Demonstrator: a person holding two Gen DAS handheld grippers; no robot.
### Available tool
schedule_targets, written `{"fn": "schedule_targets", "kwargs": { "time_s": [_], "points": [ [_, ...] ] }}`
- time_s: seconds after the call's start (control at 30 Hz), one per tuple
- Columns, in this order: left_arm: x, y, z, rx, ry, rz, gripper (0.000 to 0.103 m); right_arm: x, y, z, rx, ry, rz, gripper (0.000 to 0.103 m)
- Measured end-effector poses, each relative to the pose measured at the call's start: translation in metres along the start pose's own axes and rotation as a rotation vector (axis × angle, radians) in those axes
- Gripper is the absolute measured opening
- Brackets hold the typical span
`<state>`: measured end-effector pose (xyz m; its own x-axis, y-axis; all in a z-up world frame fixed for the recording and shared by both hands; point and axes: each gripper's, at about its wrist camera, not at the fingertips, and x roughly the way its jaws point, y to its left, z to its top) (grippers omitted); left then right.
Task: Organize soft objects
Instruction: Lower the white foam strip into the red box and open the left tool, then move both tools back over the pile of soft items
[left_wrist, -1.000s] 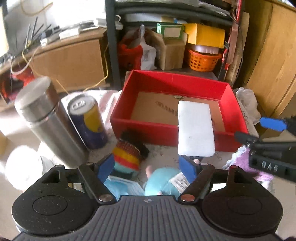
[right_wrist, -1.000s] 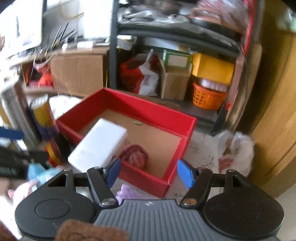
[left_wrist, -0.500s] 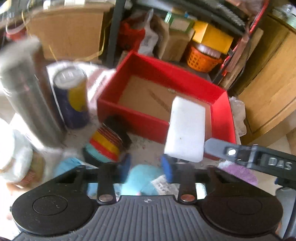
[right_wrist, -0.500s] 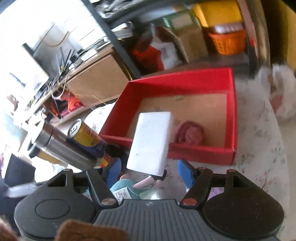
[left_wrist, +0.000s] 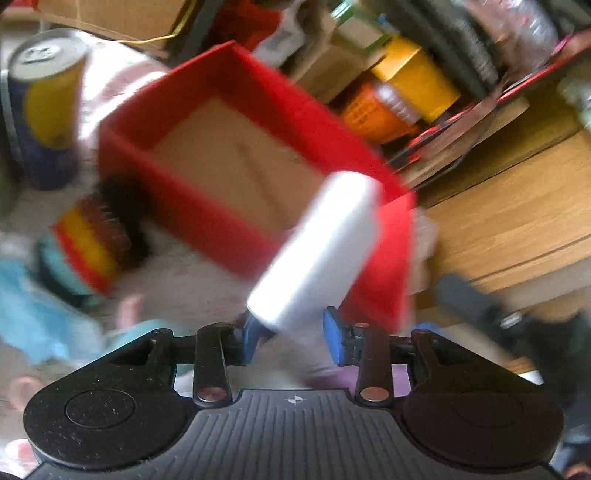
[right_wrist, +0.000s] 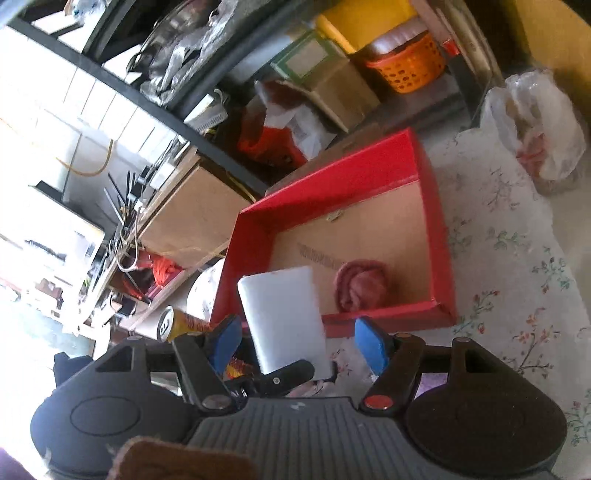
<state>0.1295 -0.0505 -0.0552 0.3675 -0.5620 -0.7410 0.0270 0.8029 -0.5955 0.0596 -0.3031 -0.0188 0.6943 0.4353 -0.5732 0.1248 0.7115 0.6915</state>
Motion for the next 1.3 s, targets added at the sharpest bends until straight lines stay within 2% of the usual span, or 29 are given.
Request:
{"fn": "schedule_targets", "kwargs": {
  "time_s": [0.07,0.17,0.27,0.37,0.43,0.5,0.57,0.73,0.87,1.07,1.17,1.23,1.3],
  "points": [
    [-0.003,-0.01,0.006,0.004,-0.034,-0.055,0.037,-0.007,-0.001,0.002,0.001,-0.027,-0.005,0.04],
    [-0.006,-0.018,0.012,-0.014,-0.094,-0.082,0.034,-0.016,-0.003,0.005,0.005,-0.071,-0.005,0.04],
    [-0.006,-0.011,0.013,-0.075,-0.109,-0.07,0.034,-0.024,-0.002,0.009,-0.011,-0.096,-0.005,0.04],
    [-0.014,-0.009,0.015,-0.074,-0.125,-0.056,0.039,-0.028,-0.001,0.008,-0.036,-0.105,-0.013,0.04],
    [-0.024,-0.01,0.015,-0.058,-0.157,-0.029,0.057,-0.03,-0.002,0.008,-0.029,-0.106,-0.01,0.04],
    [-0.038,-0.007,0.014,-0.036,-0.197,0.012,0.072,-0.03,-0.001,0.008,-0.031,-0.101,-0.004,0.04],
    [-0.05,-0.005,0.013,-0.013,-0.225,0.049,0.073,-0.031,0.002,0.005,-0.04,-0.098,-0.003,0.04],
    [-0.071,-0.001,-0.004,0.091,-0.182,0.082,0.077,-0.034,0.012,-0.007,-0.101,-0.079,-0.021,0.04],
    [-0.084,0.002,-0.024,0.217,-0.156,0.153,0.079,-0.04,0.013,-0.025,-0.136,-0.052,-0.053,0.04],
    [-0.093,0.005,-0.047,0.324,-0.101,0.193,0.082,-0.046,0.014,-0.055,-0.17,0.006,-0.077,0.04],
    [-0.096,-0.006,-0.061,0.442,-0.12,0.285,0.085,-0.048,0.02,-0.069,-0.216,0.024,-0.103,0.04],
    [-0.095,-0.014,-0.071,0.523,-0.141,0.359,0.089,-0.049,0.026,-0.078,-0.277,0.023,-0.154,0.042],
    [-0.093,-0.018,-0.08,0.57,-0.143,0.399,0.091,-0.049,0.03,-0.089,-0.335,0.012,-0.217,0.046]
  ]
}}
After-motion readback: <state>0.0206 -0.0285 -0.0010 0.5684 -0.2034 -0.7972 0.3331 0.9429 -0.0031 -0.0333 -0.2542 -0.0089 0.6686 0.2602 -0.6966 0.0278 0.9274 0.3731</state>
